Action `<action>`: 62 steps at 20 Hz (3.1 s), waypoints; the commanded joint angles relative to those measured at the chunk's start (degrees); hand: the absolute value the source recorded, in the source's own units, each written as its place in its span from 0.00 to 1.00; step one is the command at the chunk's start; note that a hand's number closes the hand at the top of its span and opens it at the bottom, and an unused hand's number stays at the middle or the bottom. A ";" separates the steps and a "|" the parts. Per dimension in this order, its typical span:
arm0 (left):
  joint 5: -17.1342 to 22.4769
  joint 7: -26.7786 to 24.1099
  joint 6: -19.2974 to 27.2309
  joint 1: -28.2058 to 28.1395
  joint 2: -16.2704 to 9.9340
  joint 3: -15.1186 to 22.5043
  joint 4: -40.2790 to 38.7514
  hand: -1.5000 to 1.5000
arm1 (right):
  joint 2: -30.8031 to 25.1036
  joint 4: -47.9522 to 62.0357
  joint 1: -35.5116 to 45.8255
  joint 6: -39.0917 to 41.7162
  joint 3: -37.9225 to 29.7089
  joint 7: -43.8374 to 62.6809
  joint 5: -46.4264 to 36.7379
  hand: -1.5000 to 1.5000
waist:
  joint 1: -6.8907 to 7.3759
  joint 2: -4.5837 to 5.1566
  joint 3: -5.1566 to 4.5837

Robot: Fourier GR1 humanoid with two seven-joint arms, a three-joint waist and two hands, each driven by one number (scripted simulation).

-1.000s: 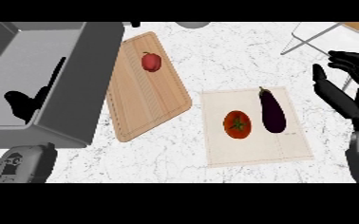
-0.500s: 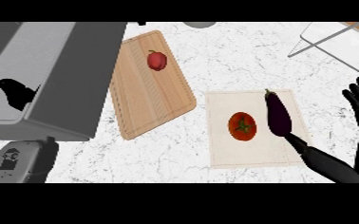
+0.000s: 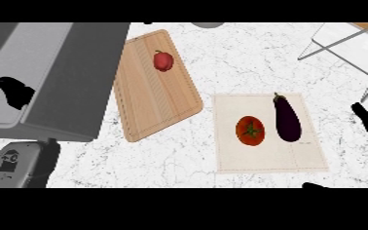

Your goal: Pick the tomato from the placemat and place it in the tiered shelf

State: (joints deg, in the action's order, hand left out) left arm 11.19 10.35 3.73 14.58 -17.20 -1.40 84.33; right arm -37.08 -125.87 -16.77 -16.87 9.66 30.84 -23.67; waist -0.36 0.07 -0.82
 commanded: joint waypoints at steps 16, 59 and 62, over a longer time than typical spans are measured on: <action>-1.12 1.16 0.72 2.28 2.59 2.14 -0.70 0.50 | 11.35 9.89 29.36 29.89 20.01 49.94 -24.34 0.00 | 2.72 0.27 0.50; -1.77 -0.80 -3.60 -2.92 1.85 -2.56 1.04 0.50 | 37.06 41.18 26.98 24.53 11.76 32.22 -43.09 1.00 | 0.55 -0.06 0.82; -1.87 1.86 -2.63 -3.42 3.20 -2.44 4.05 0.50 | 37.07 40.05 25.83 25.27 11.27 29.99 -44.91 1.00 | 0.47 -0.11 0.82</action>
State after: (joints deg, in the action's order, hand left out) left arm 9.36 11.91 1.78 13.77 -14.57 -3.40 85.97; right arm -0.11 -88.11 9.93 9.66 21.06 59.57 -67.28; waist 0.09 -0.31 -0.26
